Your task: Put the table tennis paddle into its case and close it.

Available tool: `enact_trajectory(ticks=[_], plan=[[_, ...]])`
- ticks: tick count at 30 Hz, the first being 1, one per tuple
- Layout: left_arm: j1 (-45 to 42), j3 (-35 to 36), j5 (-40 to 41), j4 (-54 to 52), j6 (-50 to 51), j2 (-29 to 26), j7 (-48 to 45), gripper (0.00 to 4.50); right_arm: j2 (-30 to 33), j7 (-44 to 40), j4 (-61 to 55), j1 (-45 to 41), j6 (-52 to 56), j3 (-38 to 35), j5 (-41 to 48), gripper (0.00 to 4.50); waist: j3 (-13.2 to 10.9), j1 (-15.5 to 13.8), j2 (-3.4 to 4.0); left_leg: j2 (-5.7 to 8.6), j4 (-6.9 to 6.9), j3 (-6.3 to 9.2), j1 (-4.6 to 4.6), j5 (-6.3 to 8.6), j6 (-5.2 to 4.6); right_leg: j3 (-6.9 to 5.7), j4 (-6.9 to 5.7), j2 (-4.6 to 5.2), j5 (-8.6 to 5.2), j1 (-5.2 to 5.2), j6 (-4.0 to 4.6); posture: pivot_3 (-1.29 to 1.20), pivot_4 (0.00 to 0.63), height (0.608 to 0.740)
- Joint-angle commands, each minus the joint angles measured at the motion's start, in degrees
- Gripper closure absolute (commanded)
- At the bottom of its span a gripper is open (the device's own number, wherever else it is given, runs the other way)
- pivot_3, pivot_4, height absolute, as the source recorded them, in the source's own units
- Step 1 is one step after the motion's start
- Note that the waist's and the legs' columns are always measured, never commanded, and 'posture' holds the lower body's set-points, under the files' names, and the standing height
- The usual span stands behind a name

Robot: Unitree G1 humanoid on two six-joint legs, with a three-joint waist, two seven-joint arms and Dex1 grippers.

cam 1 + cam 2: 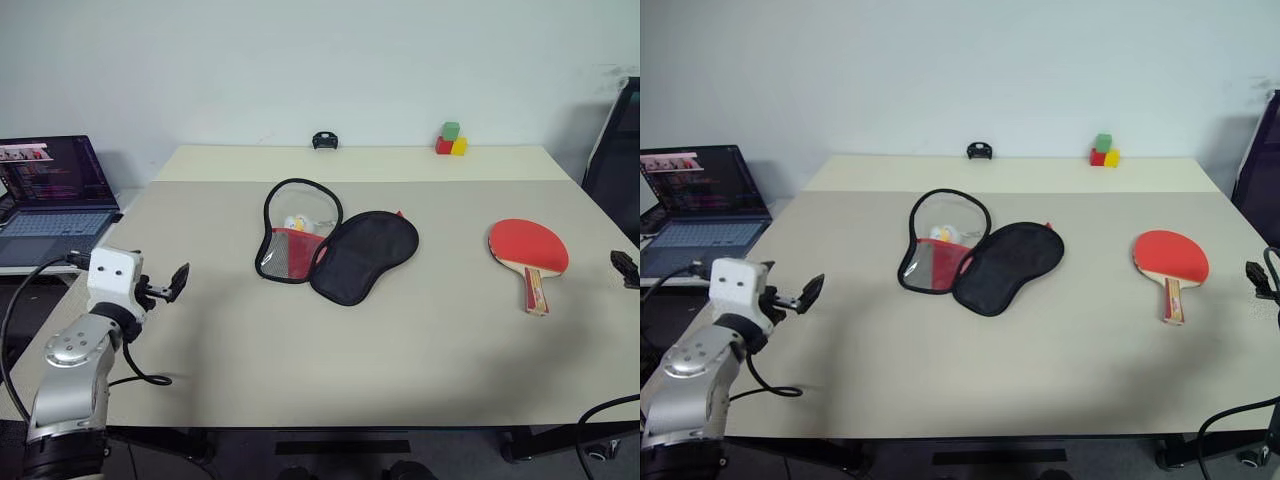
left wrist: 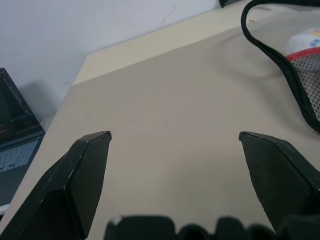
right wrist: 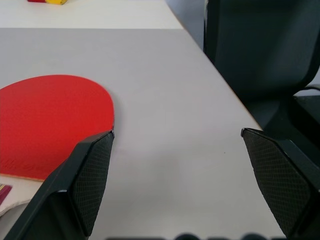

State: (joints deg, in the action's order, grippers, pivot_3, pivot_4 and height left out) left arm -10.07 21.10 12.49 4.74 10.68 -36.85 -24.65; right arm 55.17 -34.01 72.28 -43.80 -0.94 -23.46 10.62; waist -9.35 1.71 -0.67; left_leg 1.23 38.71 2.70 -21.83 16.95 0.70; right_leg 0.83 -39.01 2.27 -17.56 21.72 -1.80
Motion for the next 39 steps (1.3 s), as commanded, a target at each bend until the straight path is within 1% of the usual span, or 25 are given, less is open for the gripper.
enact_trajectory(ticks=[1, 4, 12, 15, 17, 21, 25, 28, 31, 35, 37, 39], plan=[[-1.72, 0.01, -0.42, 0.26, -1.47, -0.92, -0.58, 0.0, 1.07, -0.48, -2.0, -1.47, 1.23, -1.14, 1.62, 0.04, 0.0, -0.02, 0.0, 0.0, 0.0, 0.0, 0.0, 0.0, 0.0, 0.0, 0.0, 0.0, 0.0, 0.0, 0.0, 0.0, 0.15, 0.74], [-3.03, 0.2, -0.04, 1.76, -2.06, -0.97, -0.56, 0.0, 0.67, -1.25, -2.61, -2.46, 2.82, -1.87, 3.05, 0.04, 0.0, -0.02, 0.0, 0.0, 0.0, 0.01, 0.0, 0.0, 0.0, -0.01, -0.01, 0.0, 0.0, 0.0, 0.0, 0.0, 0.15, 0.74], [-4.01, -0.62, 0.51, 2.19, -2.44, -0.93, -3.23, 0.0, 0.02, -3.98, -5.25, -3.1, 5.05, -0.74, 4.13, 0.04, 0.0, 0.04, 0.0, 0.0, -0.01, -0.01, -0.01, 0.0, 0.0, 0.01, 0.01, 0.0, 0.0, 0.02, 0.0, 0.0, 0.15, 0.74], [-4.62, -0.08, 1.02, 2.12, -1.7, -1.76, -4.2, 0.0, -2.07, -5.89, -7.12, -2.77, 3.13, -0.59, 4.98, 0.04, 0.0, 0.16, 0.0, 0.0, 0.0, -0.02, -0.01, 0.0, 0.0, 0.02, 0.01, 0.0, 0.0, 0.02, 0.0, 0.0, 0.15, 0.74], [-4.97, 0.96, 1.29, 3.74, -1.63, -2.31, -4.37, 0.0, -3.25, -6.25, -8.78, -1.51, 2.97, -1.07, 5.76, 0.04, 0.0, 0.16, 0.0, -0.02, 0.0, -0.02, 0.01, 0.0, 0.0, 0.02, -0.02, -0.01, 0.0, 0.02, 0.0, 0.0, 0.15, 0.74], [-4.85, 1.9, 3.34, 6.49, -2.32, -4.25, -8.62, 0.0, -4.43, -9.17, -15.77, 3.33, 3.88, -1.53, 7.18, 0.04, 0.0, 0.02, 0.01, -0.02, -0.04, 0.0, -0.05, 0.0, 0.0, 0.0, 0.01, -0.01, 0.0, 0.07, -0.01, 0.0, 0.15, 0.74], [-6.09, 1.45, 3.54, 8.65, -2.97, -5.45, -10.65, 0.0, -5.03, -12.78, -23.66, 7.81, 8.96, -1.72, 10.19, 0.04, 0.0, -0.18, 0.01, -0.01, -0.02, -0.01, -0.1, 0.01, -0.01, 0.0, 0.03, 0.02, 0.0, 0.11, -0.01, 0.0, 0.15, 0.74], [-7.92, 0.85, 3.68, 9.97, -2.86, -5.74, -11.91, 0.0, -6.98, -17.3, -35.62, 13.64, 16.08, 1.03, 12.95, 0.04, 0.0, -0.21, 0.0, -0.02, -0.01, 0.05, -0.07, 0.02, -0.02, -0.04, -0.01, 0.01, 0.0, 0.1, -0.01, 0.0, 0.15, 0.74], [-10.11, -0.4, 4.68, 10.66, -2.28, -6.02, -15.49, 0.0, -8.99, -18.11, -50.08, 18.78, 24.75, 3.38, 16.47, 0.04, 0.0, -0.19, 0.01, -0.03, -0.01, 0.06, -0.05, 0.02, -0.03, -0.05, -0.04, 0.0, 0.0, 0.09, -0.01, 0.0, 0.15, 0.74], [-13.21, -2.81, 5.47, 12.17, -1.57, -7.7, -22.44, 0.0, -10.63, -14.45, -66.58, 22.23, 41.55, 5.56, 22.92, 0.04, -0.01, -0.06, 0.03, -0.03, 0.01, 0.05, -0.09, 0.02, -0.02, -0.01, -0.06, 0.0, 0.0, 0.14, -0.01, 0.0, 0.15, 0.74], [-15.05, -4.02, 5.85, 13.38, -1.44, -8.47, -25.7, 0.0, -12.32, -11.6, -71.64, 22.45, 46.37, 6.46, 24.67, 0.04, -0.01, -0.05, 0.02, -0.03, 0.0, 0.07, -0.08, 0.02, -0.02, -0.02, -0.06, 0.0, 0.0, 0.17, -0.01, 0.0, 0.15, 0.74], [-17.25, -5.57, 6.1, 14.27, -1.07, -8.86, -28.75, 0.0, -14.63, -8.62, -74.86, 22.06, 48.5, 8.51, 24.39, 0.04, 0.0, -0.08, 0.0, -0.04, 0.0, 0.11, -0.08, 0.02, -0.02, -0.06, -0.05, -0.01, 0.0, 0.17, -0.01, 0.0, 0.15, 0.74]])
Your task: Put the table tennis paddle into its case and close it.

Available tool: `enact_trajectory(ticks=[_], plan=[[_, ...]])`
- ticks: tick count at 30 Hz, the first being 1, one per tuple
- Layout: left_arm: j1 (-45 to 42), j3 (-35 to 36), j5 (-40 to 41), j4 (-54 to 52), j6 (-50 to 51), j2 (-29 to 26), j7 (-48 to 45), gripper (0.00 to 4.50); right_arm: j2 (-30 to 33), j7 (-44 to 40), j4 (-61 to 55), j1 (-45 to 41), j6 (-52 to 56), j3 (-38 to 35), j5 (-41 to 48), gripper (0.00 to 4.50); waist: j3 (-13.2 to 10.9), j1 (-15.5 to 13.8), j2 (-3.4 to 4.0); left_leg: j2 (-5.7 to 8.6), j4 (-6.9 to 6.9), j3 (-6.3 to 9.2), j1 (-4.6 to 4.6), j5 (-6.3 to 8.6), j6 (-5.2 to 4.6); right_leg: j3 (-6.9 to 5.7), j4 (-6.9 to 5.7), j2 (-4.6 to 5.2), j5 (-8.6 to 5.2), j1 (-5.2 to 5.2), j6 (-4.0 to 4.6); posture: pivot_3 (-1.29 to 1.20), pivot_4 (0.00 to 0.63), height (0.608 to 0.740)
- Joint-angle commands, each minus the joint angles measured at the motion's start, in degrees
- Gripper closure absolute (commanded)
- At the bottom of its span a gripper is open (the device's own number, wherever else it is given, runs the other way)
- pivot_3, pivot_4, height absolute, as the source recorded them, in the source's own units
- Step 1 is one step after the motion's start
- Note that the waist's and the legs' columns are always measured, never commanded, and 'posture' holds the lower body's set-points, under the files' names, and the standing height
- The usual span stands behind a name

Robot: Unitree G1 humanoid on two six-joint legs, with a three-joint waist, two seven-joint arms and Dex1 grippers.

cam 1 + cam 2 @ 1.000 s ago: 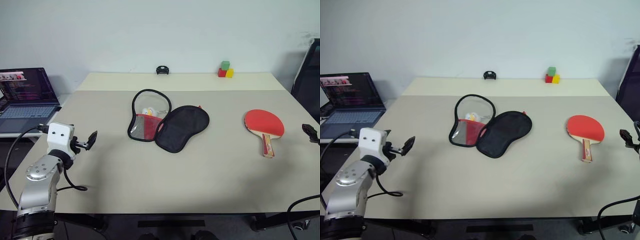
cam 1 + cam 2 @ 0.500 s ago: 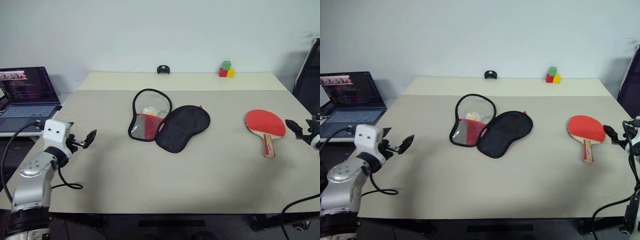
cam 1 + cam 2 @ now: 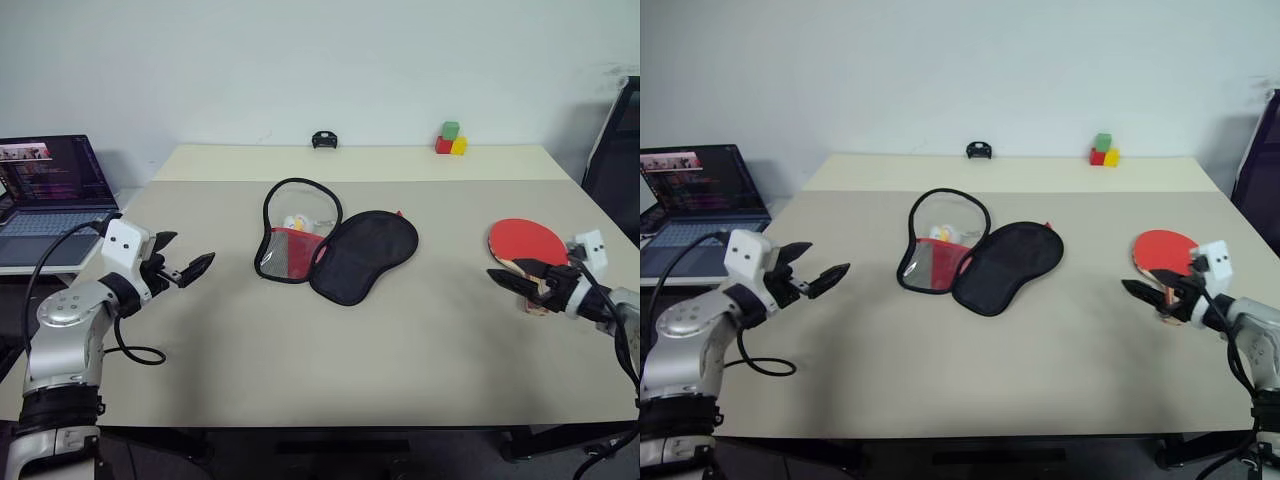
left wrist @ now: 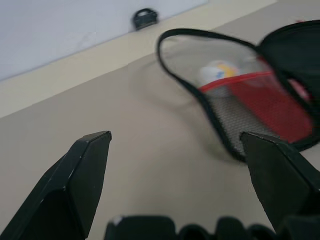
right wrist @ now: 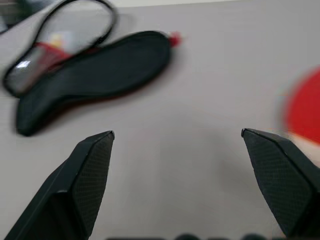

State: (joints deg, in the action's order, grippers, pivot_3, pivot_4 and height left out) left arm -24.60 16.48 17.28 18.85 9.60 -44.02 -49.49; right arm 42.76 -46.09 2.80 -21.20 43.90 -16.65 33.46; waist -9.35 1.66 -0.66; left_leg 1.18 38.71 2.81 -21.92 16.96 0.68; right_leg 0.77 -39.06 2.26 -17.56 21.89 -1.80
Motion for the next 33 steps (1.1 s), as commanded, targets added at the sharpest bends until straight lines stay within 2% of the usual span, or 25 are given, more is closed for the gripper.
enact_trajectory(ticks=[1, 8, 15, 26, 33], plan=[[-3.9, -1.84, 1.65, 0.21, 0.57, -1.68, -5.56, 0.0, -3.94, 5.11, -6.47, -1.02, 5.12, 2.71, 1.72, 0.04, 0.01, -0.07, -0.02, 0.0, 0.0, 0.0, -0.01, 0.0, 0.0, 0.0, 0.01, 0.0, 0.0, 0.0, 0.0, 0.0, 0.15, 0.74], [-9.73, -6.72, 0.94, 2.0, 1.12, 0.26, -11.54, 0.0, -14.24, 13.35, -6.54, -6.15, 12.24, 10.09, 0.62, 0.04, 0.0, -0.04, -0.03, 0.05, 0.03, -0.02, -0.25, 0.0, 0.0, 0.03, -0.07, 0.0, 0.0, 0.28, 0.0, 0.0, 0.15, 0.74], [-11.85, -9.34, 0.75, 2.36, 0.13, 2.39, -13.34, 0.0, -23.42, 20.4, 4.19, -14.58, 10.38, 11.92, -3.91, 0.04, 0.0, 0.19, -0.03, 0.06, 0.07, 0.0, -0.42, -0.02, 0.03, 0.02, -0.08, -0.02, 0.0, 0.43, 0.0, 0.0, 0.15, 0.74], [-11.39, -9.61, 0.87, 1.19, 0.64, 2.69, -12.96, 0.0, -33.72, 23.93, 14.2, -22.35, 9.98, 9.42, -3.4, 0.04, 0.0, 0.28, -0.03, 0.07, 0.07, 0.0, -0.6, -0.07, 0.11, 0.03, -0.08, -0.02, 0.0, 0.63, 0.0, 0.0, 0.15, 0.74], [-11.19, -9.88, 0.48, 1.16, 0.29, 2.83, -12.22, 0.0, -37.99, 23.87, 16.04, -23.44, 8.2, 11.89, -5.21, 0.04, 0.01, 0.68, -0.04, 0.08, 0.11, -0.06, -0.78, -0.14, 0.23, 0.1, -0.43, -0.03, 0.0, 0.98, 0.0, 0.0, 0.15, 0.74]])
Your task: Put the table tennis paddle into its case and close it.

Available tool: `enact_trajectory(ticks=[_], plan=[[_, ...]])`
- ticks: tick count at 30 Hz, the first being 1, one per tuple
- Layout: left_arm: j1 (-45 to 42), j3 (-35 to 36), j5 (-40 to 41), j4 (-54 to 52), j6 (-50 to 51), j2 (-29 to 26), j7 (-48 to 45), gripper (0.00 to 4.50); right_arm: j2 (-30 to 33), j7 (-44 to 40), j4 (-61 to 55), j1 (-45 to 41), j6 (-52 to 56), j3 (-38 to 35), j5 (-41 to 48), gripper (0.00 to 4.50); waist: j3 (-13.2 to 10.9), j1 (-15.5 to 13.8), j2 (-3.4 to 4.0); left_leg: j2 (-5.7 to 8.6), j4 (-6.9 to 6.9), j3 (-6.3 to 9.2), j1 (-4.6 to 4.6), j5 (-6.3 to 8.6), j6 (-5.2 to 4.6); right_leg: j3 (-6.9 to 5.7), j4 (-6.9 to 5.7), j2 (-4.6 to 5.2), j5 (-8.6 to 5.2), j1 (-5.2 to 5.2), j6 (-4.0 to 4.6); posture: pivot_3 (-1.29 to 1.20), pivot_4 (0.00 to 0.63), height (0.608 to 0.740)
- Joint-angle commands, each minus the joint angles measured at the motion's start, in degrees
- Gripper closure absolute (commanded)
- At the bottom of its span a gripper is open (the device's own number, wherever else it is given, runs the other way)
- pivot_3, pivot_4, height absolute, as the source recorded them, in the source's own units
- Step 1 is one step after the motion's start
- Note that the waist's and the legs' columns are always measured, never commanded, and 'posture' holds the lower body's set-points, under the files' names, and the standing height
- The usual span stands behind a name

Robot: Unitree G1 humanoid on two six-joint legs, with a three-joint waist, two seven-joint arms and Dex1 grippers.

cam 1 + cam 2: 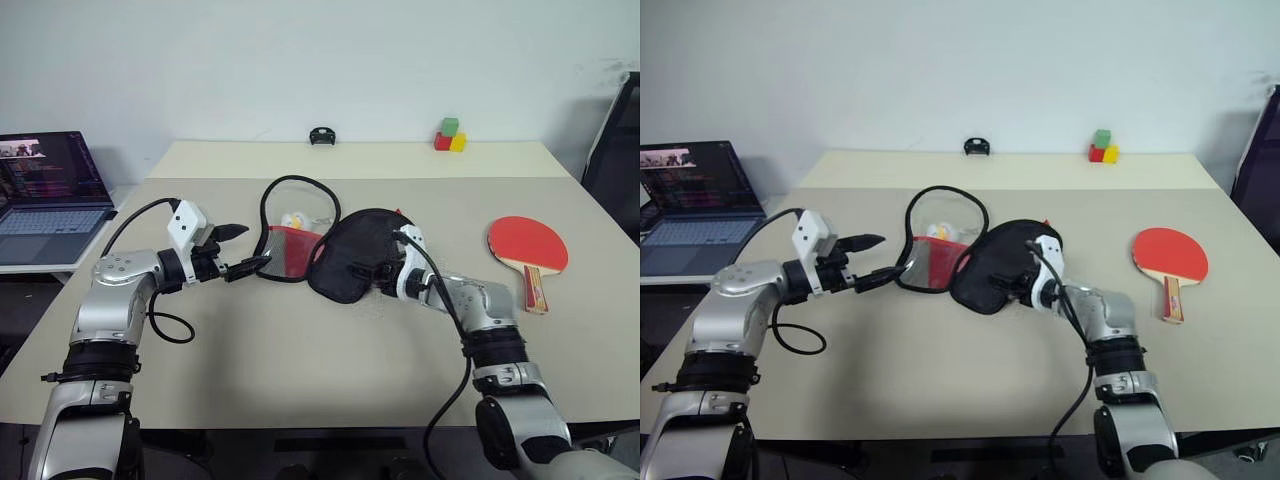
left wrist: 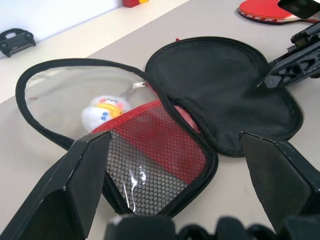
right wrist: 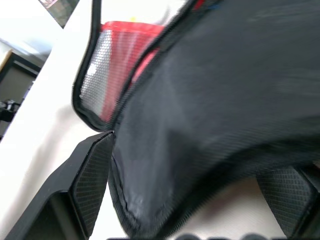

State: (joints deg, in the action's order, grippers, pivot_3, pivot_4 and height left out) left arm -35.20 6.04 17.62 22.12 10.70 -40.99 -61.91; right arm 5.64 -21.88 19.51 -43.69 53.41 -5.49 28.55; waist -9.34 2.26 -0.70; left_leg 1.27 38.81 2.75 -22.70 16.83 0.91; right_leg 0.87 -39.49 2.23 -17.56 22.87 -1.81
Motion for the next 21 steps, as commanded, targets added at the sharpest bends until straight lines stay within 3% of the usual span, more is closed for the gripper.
enact_trajectory(ticks=[1, 4, 14, 21], plan=[[-0.52, 0.47, 0.08, -2.21, -0.83, -0.16, 0.26, 0.0, -1.33, -0.46, -1.25, -0.51, -1.21, 1.38, -0.61, 0.21, 0.0, 0.1, 0.0, 0.01, 0.04, -0.02, -0.11, -0.02, 0.03, 0.03, -0.11, 0.0, 0.0, 0.18, 0.0, 0.0, 0.15, 0.74], [-0.26, 0.16, -0.02, -2.82, -0.68, 0.2, 0.55, 0.0, -2.93, -0.38, -4.41, 1.87, 0.1, 3.44, -0.62, 0.95, 0.0, 0.22, 0.0, 0.02, 0.1, -0.05, -0.22, -0.05, 0.07, 0.06, -0.4, 0.01, 0.0, 0.4, 0.0, 0.0, 0.15, 0.74], [-0.73, -2.04, -0.05, -4.46, -0.32, 1.92, -0.11, 0.0, -3.1, 1.78, -14.78, 8.26, 6.14, 3.56, 1.01, 4.49, 0.01, 0.3, -0.01, 0.02, 0.12, 0.01, -0.19, -0.05, 0.03, 0.04, -0.49, 0.0, 0.0, 0.41, 0.01, 0.0, 0.15, 0.74], [-1.76, -4.3, -0.36, -4.81, -0.55, 3.5, -1.09, 0.0, -2.24, 3.41, -19.78, 10.6, 10.73, 0.17, 2.92, 4.49, 0.01, 0.28, -0.01, 0.02, 0.12, 0.01, -0.2, -0.06, 0.03, 0.05, -0.5, -0.01, -0.01, 0.41, 0.01, 0.0, 0.15, 0.74]])
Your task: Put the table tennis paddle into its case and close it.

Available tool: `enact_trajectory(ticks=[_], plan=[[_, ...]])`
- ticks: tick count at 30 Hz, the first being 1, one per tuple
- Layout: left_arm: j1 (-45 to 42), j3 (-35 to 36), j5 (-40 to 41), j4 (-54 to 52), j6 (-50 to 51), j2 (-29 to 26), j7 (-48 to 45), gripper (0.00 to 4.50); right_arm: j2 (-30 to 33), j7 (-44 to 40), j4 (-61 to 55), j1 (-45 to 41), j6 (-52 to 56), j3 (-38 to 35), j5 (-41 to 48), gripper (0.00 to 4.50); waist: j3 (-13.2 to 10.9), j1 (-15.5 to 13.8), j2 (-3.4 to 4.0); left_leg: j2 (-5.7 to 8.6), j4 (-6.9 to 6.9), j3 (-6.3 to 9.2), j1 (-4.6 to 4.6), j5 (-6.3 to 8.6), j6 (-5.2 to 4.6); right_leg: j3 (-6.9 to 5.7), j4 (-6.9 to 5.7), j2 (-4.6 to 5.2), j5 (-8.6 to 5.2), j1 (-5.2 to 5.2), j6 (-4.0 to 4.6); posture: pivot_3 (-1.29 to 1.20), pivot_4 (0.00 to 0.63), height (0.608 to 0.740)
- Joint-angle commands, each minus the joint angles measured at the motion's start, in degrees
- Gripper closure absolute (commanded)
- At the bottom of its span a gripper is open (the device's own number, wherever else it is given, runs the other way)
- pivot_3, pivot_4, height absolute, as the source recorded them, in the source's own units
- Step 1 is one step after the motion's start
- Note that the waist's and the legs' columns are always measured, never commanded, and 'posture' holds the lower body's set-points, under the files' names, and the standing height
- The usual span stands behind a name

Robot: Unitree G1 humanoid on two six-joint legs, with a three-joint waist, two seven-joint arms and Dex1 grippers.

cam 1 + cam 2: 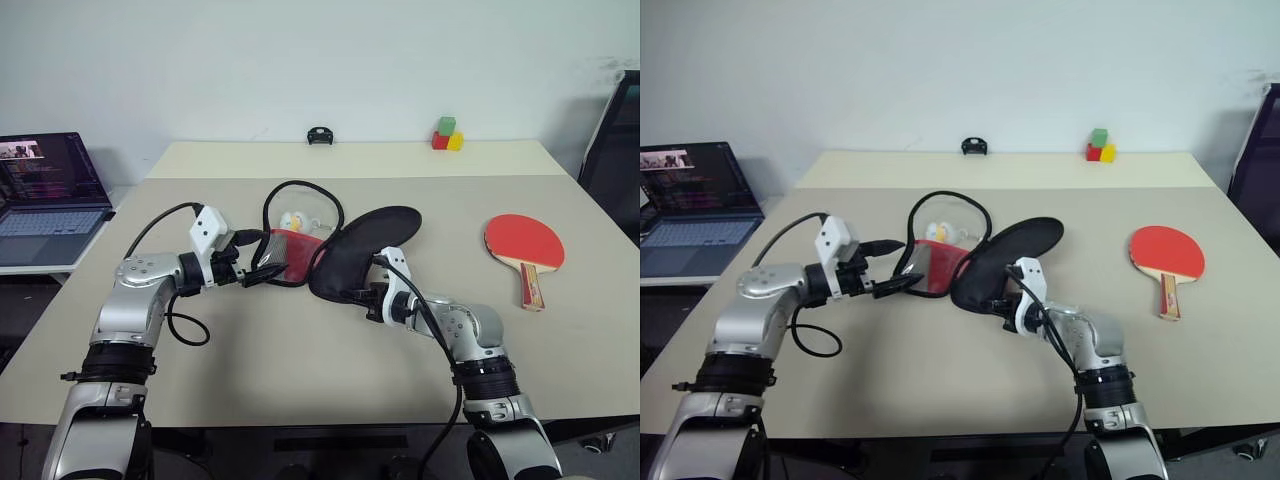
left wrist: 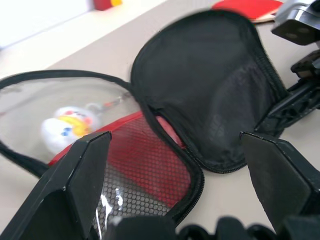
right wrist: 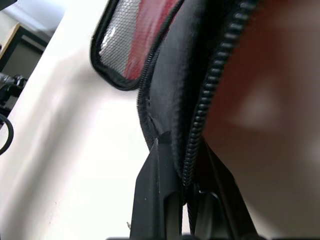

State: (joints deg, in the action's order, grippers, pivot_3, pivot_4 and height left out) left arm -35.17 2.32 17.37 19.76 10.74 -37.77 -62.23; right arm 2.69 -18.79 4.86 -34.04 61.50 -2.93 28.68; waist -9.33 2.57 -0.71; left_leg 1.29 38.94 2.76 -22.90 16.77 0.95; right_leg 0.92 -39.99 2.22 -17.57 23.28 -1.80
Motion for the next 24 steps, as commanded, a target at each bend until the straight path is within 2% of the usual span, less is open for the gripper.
enact_trajectory(ticks=[1, 7, 13, 24], plan=[[-1.93, -0.9, -0.16, -2.48, -0.62, 0.51, -0.93, 0.0, 0.93, 0.55, -6.16, 1.43, 3.76, -2.99, 3.32, 4.49, 0.0, -0.14, 0.0, 0.0, 0.0, 0.01, 0.0, 0.0, 0.0, -0.01, 0.0, 0.0, 0.0, 0.0, 0.0, 0.0, 0.15, 0.74], [-2.12, -2.43, -0.37, -3.51, -0.54, 2.09, -1.82, 0.0, 5.7, 0.48, -14.97, 5.52, 15.17, -7.79, 8.56, 4.49, 0.01, -0.41, -0.01, 0.0, 0.0, 0.01, -0.03, 0.01, -0.01, 0.0, 0.02, 0.0, 0.0, -0.01, 0.0, 0.0, 0.15, 0.74], [-3.53, -4.15, -1.19, -2.56, -1.23, 4.22, -2.58, 0.0, 11.7, -0.17, -16.95, 5.78, 23.8, -13.4, 11.36, 4.49, 0.01, -0.62, -0.01, 0.0, 0.0, 0.0, -0.01, -0.01, -0.06, 0.0, 0.01, -0.01, 0.0, -0.03, 0.0, 0.0, 0.15, 0.74], [-6.67, -6.65, -2.94, 0.95, -3.52, 7.76, -3.55, 0.0, 22.6, -5.21, -11.82, 3.98, 28.02, -12.72, 11.33, 4.49, 0.01, -0.67, -0.02, 0.03, 0.0, -0.03, -0.01, -0.02, -0.11, 0.02, 0.03, -0.01, 0.0, -0.07, 0.0, 0.0, 0.15, 0.74]])
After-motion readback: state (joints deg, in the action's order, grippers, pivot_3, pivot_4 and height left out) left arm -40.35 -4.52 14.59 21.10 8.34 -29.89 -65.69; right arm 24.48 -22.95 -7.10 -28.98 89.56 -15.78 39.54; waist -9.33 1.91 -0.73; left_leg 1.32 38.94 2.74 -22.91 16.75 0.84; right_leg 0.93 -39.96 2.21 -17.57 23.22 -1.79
